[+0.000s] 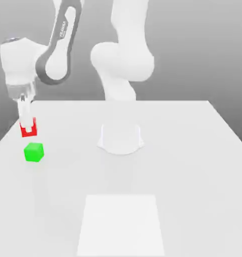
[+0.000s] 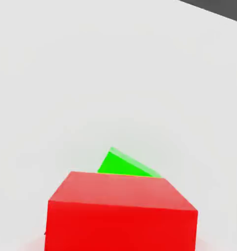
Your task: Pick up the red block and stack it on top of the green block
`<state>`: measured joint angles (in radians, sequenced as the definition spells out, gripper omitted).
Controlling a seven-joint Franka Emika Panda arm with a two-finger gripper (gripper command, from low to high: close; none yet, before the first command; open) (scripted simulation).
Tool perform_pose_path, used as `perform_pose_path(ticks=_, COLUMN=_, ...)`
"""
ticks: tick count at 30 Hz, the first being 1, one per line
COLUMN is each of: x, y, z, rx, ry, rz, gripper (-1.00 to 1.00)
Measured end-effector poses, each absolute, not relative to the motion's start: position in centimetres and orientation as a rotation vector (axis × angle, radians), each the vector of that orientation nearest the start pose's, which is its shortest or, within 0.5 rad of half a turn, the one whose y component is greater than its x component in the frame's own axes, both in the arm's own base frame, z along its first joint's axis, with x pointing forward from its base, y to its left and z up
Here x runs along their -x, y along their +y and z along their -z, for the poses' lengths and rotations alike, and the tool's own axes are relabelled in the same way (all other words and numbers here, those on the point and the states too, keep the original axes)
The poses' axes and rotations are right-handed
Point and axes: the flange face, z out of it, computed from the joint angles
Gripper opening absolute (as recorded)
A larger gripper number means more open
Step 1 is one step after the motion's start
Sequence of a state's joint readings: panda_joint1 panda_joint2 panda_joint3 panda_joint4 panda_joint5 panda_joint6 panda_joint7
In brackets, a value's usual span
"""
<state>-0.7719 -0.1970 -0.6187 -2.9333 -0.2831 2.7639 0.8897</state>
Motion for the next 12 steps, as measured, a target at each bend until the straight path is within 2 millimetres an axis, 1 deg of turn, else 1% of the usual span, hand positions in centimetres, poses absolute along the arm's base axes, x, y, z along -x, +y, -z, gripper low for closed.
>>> perform_pose_path(ticks=10, x=-8.7, y=-31.9, z=-18.4, rx=1.696, ry=2.64, rz=0.004, gripper=-1.0)
perform_pose_path(ticks=11, x=-8.7, y=-31.8, z=-18.1, rx=1.699, ry=2.64, rz=0.002, gripper=1.0)
perform_pose_path(ticks=12, x=-8.9, y=-31.8, z=-18.1, rx=1.708, ry=2.634, rz=0.002, gripper=1.0)
